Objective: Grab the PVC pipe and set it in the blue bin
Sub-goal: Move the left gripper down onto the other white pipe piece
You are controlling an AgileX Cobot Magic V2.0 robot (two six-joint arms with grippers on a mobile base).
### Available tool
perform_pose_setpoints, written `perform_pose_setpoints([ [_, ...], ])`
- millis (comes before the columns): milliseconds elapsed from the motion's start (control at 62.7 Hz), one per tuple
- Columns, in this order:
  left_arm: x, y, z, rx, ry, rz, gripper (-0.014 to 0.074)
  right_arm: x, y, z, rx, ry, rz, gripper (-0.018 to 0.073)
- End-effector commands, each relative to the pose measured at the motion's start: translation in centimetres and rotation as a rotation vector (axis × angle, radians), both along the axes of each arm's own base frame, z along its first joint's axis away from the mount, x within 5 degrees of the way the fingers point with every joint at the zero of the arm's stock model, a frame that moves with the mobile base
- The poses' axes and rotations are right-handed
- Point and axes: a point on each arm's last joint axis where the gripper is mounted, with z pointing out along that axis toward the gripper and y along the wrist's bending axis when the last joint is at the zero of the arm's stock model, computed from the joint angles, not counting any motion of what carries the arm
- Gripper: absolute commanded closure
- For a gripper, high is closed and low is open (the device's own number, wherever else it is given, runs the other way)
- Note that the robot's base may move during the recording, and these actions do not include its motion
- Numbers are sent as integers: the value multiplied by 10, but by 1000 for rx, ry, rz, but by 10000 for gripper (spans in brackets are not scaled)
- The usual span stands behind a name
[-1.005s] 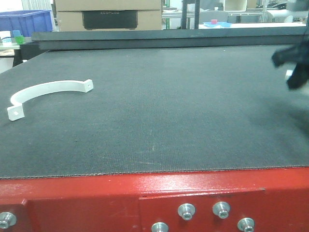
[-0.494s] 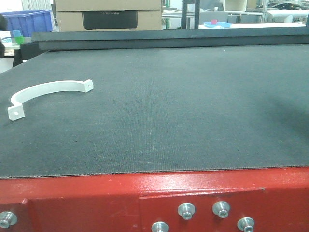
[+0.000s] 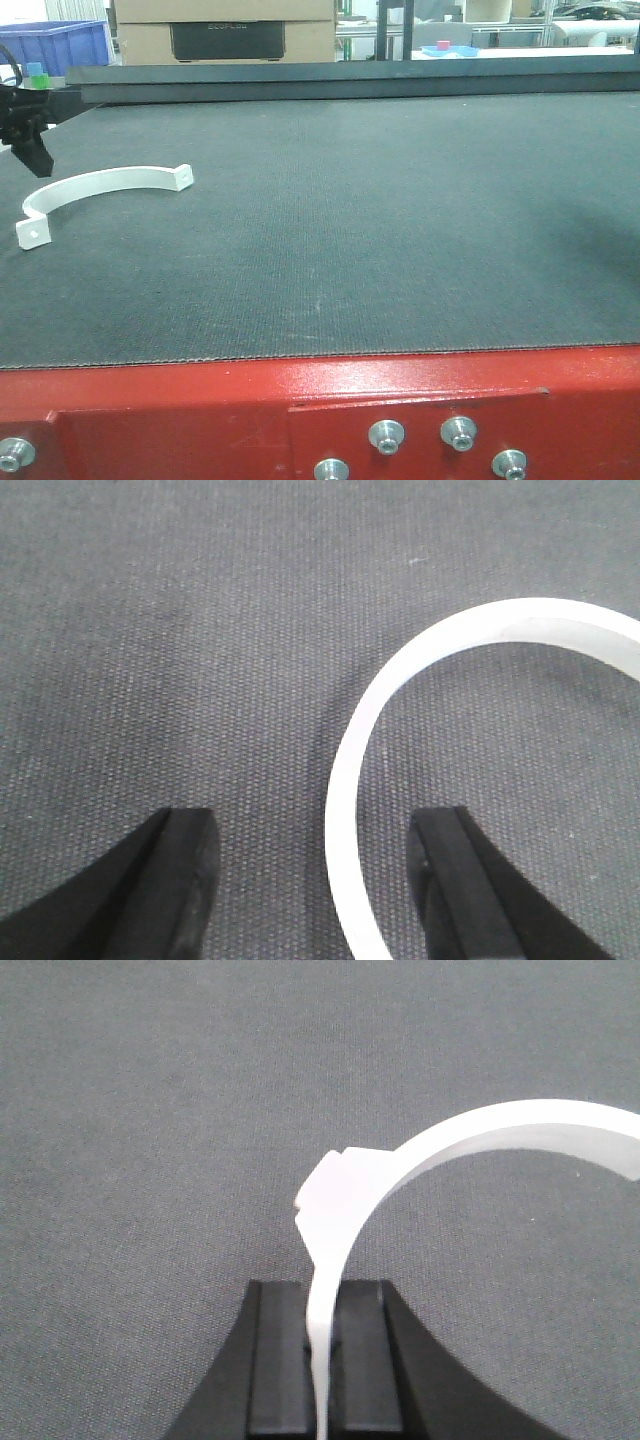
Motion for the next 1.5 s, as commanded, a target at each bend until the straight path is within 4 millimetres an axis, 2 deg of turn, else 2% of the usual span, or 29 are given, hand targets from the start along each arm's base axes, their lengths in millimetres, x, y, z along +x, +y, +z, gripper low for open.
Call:
perform_pose_setpoints([
  [0, 3, -2, 5, -5, -29, 3, 268, -1, 0, 4, -5, -23, 1, 721],
  [335, 6, -1, 5, 0, -62, 10, 268, 0, 0, 5, -8, -37, 1, 721],
  [478, 8, -2, -3, -1, -44, 8, 268, 0, 0, 5, -8, -40, 1, 721],
  [845, 18, -21, -29, 4, -26, -33, 268, 0, 0, 5, -9, -41, 1, 721],
  [1196, 21, -20, -38, 9, -24, -31, 271, 0, 0, 5, -9, -43, 1, 721],
  [1483, 23, -20, -50, 10, 1, -30, 332, 1, 0, 6, -10, -52, 0, 721],
])
